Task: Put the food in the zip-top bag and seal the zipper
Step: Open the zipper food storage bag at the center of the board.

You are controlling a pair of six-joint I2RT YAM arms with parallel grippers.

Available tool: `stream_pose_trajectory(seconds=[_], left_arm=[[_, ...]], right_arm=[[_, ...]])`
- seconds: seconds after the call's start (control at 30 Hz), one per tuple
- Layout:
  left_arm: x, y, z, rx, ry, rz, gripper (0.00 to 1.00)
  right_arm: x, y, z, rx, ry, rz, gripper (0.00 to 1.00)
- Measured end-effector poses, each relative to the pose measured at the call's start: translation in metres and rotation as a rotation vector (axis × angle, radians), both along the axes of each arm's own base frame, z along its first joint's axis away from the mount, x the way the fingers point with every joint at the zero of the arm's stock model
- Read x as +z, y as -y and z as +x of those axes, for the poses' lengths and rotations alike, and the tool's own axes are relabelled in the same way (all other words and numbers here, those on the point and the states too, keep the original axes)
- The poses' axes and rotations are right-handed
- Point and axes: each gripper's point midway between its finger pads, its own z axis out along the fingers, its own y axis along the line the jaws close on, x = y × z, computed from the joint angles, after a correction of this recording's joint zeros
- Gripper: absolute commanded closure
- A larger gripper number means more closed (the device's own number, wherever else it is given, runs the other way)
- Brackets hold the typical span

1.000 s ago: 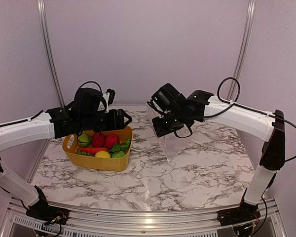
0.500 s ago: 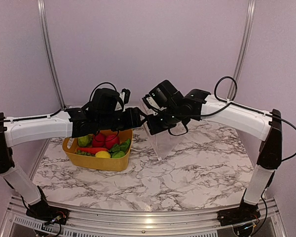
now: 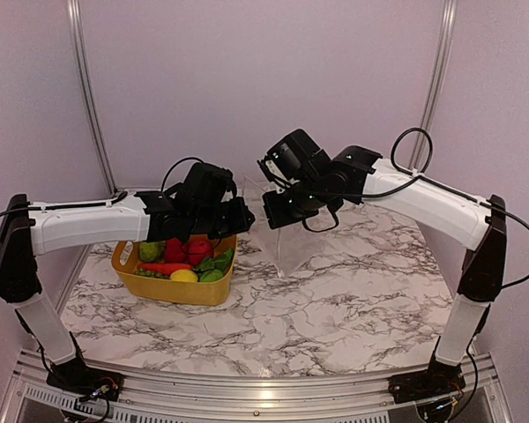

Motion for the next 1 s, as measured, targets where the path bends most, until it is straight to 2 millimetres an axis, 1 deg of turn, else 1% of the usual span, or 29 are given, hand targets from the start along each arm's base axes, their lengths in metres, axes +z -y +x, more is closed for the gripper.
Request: stream_pose_trajectory(seconds=[0.1,0.2,0.23,0.3,0.33,0.37,0.43,0.53,0.63,0.77,0.8,0.83,0.9,0.97,1.0], left_arm=[[-0.002,-0.004,0.002,0.027,-0.003,0.015,0.95],[-0.003,-0.008,0.003,0.045,-0.003,0.028,0.98],[-0.004,-0.008,0.003,0.044,-0.003,0.029,0.99],[-0.003,-0.006,0.003,0.038,-0.003,0.022,1.00],[-0.002,-0.004,0.003,0.030,-0.002,0.014,1.00],[-0.001,-0.001,0.003,0.021,0.001,0.000,1.00],[0.004,0.004,0.003,0.007,0.009,-0.027,1.00],[0.016,0.012,0.005,-0.006,0.032,-0.081,1.00],[0.024,0.017,0.007,-0.008,0.044,-0.126,1.00],[0.030,0.020,0.008,-0.005,0.048,-0.166,1.00],[0.031,0.021,0.008,-0.004,0.047,-0.174,1.00],[0.032,0.021,0.008,-0.002,0.045,-0.183,1.00],[0.034,0.023,0.007,-0.002,0.039,-0.202,1.00],[0.035,0.024,0.007,-0.005,0.036,-0.217,1.00],[0.036,0.025,0.007,-0.004,0.033,-0.222,1.00]], right_arm=[[0.017,0.013,0.005,-0.060,0.032,-0.028,1.00],[0.021,0.025,0.007,-0.109,0.046,-0.059,0.95],[0.019,0.028,0.007,-0.117,0.040,-0.070,0.92],[0.012,0.030,0.004,-0.122,0.026,-0.079,0.79],[0.008,0.031,0.003,-0.124,0.014,-0.079,0.74],[0.002,0.031,0.001,-0.116,0.003,-0.088,0.72],[-0.010,0.030,-0.003,-0.106,-0.026,-0.089,0.70],[-0.020,0.029,-0.005,-0.096,-0.056,-0.083,0.67],[-0.023,0.024,-0.005,-0.087,-0.062,-0.064,0.66],[-0.020,0.017,-0.003,-0.079,-0.053,-0.031,0.65],[-0.020,0.015,-0.001,-0.078,-0.047,-0.020,0.66],[-0.019,0.013,0.000,-0.077,-0.042,-0.011,0.69],[-0.019,0.011,0.002,-0.080,-0.031,-0.002,0.82],[-0.019,0.013,0.005,-0.086,-0.012,-0.011,0.95],[-0.018,0.015,0.007,-0.100,-0.001,-0.016,1.00]])
